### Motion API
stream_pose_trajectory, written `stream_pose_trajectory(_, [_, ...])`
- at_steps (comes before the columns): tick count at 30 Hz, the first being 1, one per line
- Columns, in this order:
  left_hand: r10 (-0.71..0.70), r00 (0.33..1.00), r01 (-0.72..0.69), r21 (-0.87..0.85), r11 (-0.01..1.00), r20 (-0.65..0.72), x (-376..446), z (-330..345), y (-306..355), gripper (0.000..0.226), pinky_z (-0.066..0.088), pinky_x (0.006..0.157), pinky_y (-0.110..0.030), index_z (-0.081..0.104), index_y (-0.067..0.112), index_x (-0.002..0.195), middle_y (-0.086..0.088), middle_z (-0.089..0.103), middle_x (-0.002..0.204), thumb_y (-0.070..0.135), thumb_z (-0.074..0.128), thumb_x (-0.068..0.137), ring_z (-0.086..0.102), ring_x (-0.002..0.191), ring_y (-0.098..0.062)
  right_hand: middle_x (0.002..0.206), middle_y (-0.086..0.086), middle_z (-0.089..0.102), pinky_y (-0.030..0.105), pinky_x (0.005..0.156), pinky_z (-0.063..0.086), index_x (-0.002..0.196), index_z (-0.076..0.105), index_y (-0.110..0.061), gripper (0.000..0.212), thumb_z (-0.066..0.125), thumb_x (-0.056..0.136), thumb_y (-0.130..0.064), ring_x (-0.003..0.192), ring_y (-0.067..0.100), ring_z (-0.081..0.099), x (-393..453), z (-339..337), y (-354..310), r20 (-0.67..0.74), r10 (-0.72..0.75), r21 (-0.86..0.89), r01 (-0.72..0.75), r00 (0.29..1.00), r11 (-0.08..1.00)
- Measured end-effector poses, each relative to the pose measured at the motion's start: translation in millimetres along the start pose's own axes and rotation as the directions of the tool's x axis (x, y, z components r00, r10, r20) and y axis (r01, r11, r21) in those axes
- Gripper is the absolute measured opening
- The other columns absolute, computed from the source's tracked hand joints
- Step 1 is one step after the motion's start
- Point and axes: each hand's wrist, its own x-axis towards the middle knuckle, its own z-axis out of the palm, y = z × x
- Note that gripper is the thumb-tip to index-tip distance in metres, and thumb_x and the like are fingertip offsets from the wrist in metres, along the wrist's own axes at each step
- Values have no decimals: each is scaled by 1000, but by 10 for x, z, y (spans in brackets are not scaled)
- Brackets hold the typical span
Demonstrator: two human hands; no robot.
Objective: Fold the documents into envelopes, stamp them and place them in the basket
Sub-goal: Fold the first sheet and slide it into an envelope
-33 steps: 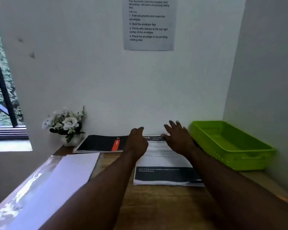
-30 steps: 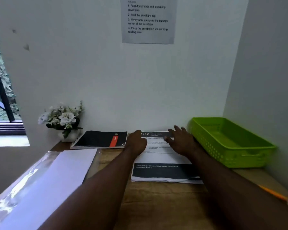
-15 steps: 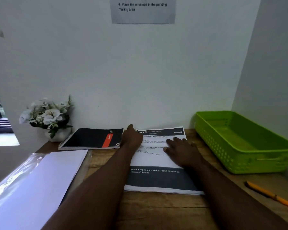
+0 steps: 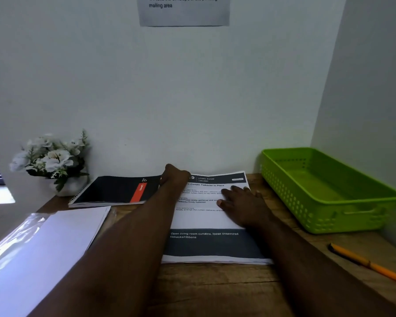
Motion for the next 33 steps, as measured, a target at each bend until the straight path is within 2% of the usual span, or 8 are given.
stream_pose_trajectory(3, [-50,999,50,-64,997,-2,-9,-29,21,49,50,95,-45,54,-3,118,-21,60,120,17,69,75,60,110,-37,141,-2,41,54,109,22,134,40,-33,49,29,94,-59,131,28,36,-11,-1,-3,-10,-7,1,8,1000,1000])
stream_pose_trajectory(7, [-74,995,80,-90,993,63,-114,-106,57,13,50,82,-32,56,2,79,-15,65,99,10,66,78,64,91,-27,141,0,41,52,111,22,134,41,-32,50,29,94,-58,131,29,36,-7,-2,8,-11,-15,12,15,1000,1000])
stream_pose_trajectory(12, [-30,998,32,-31,999,59,-68,-27,94,44,50,95,-41,61,-1,110,-16,65,113,22,71,74,62,105,-34,140,1,43,51,111,23,133,42,-31,49,30,94,-58,130,29,37,-1,6,15,-17,-23,19,24,1000,1000])
stream_pose_trajectory(18, [-23,997,37,-187,982,72,-178,-142,102,24,54,75,-31,62,3,91,-11,67,84,21,71,76,65,75,-26,138,0,44,50,110,24,132,42,-33,49,31,93,-59,129,29,39,13,30,28,-24,-21,14,21,1000,1000])
stream_pose_trajectory(23, [-29,984,73,-246,967,178,-239,-245,98,27,49,52,-23,63,5,91,-9,68,80,25,75,77,66,64,-21,137,-1,45,48,109,26,132,44,-32,48,32,93,-59,129,28,39,0,24,23,-37,-22,1,22,999,1000])
stream_pose_trajectory(27, [-4,973,74,-295,953,232,-292,-297,62,31,58,78,-43,65,-3,96,-21,71,97,12,78,72,70,83,-33,140,-2,44,46,111,24,133,45,-32,49,34,93,-59,131,26,37,-2,4,28,-34,-15,33,16,999,999])
stream_pose_trajectory(30, [72,992,-45,-256,966,100,-393,-319,-5,36,54,85,-35,63,-2,106,-19,66,112,-3,76,73,64,95,-29,138,1,48,44,110,28,127,54,-28,48,47,90,-57,132,21,40,-28,2,57,-69,-13,216,28,997,976])
stream_pose_trajectory(33, [148,987,-121,-328,937,57,-620,-427,-106,33,50,77,-27,62,2,107,-14,62,111,-11,69,77,60,99,-27,120,6,63,30,99,39,111,67,-14,43,67,83,-46,116,21,55,-61,-112,76,-199,63,501,47,978,864])
